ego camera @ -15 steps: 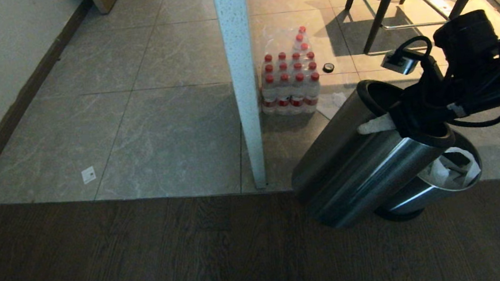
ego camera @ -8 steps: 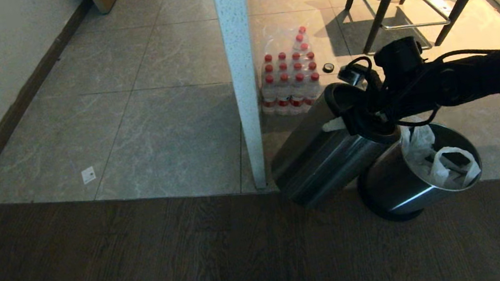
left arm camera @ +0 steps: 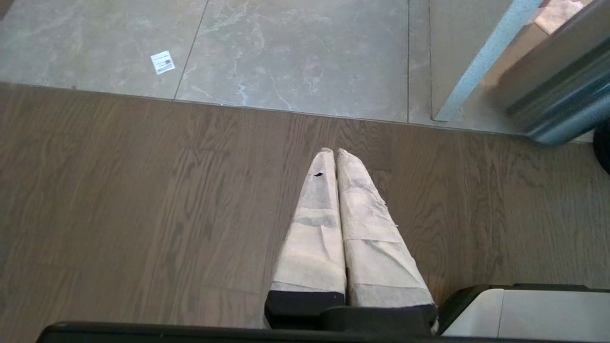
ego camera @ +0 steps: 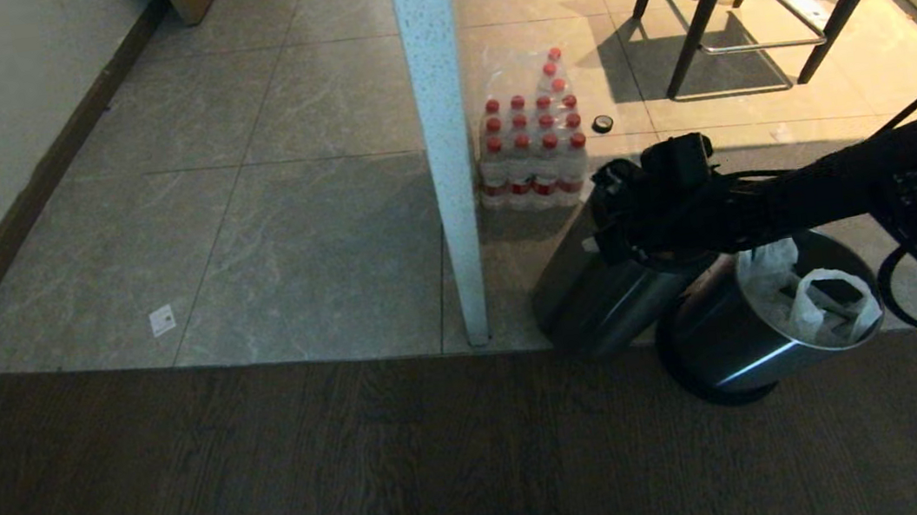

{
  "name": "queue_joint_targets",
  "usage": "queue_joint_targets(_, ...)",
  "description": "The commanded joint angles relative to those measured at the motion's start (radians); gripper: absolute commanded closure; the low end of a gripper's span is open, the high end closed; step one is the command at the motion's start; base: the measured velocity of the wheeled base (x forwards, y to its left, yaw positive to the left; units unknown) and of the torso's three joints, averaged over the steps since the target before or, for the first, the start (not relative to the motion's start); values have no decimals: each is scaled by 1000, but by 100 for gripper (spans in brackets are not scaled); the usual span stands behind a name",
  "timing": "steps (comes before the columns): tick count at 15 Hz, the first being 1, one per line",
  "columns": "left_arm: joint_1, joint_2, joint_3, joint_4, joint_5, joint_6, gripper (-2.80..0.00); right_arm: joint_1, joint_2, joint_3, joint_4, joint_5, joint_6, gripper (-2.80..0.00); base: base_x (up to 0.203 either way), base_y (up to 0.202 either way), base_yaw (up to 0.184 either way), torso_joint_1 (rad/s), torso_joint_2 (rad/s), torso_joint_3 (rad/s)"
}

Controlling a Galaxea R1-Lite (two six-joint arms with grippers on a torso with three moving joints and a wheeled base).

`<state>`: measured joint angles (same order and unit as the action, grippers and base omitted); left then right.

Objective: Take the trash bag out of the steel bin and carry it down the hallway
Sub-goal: Place the outer trash can on the ground, then pick up the trash bag

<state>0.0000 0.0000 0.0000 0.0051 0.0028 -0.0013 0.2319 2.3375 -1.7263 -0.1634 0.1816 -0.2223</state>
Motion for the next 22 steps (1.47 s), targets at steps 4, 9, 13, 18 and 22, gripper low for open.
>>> queue_joint_targets(4, 0, 0, 0, -1, 0, 0, 0, 3, 111, -69, -19, -19, -3, 0, 0, 0, 0, 0, 0, 0)
queue_joint_targets(9, 0, 0, 0, -1, 0, 0, 0, 12, 90, -69, -32, -65, -31, -280, 0, 0, 0, 0, 0, 0)
queue_joint_targets(13, 0, 0, 0, -1, 0, 0, 0, 8, 2, -52, -3, -67, -34, -280, 0, 0, 0, 0, 0, 0)
queue_joint_targets(18, 0, 0, 0, -1, 0, 0, 0, -23, -276, 159, 138, -67, -37, -280, 0, 0, 0, 0, 0, 0)
queue_joint_targets(22, 0, 0, 0, -1, 0, 0, 0, -57, -551, 396, 285, -69, -31, -280, 0, 0, 0, 0, 0, 0)
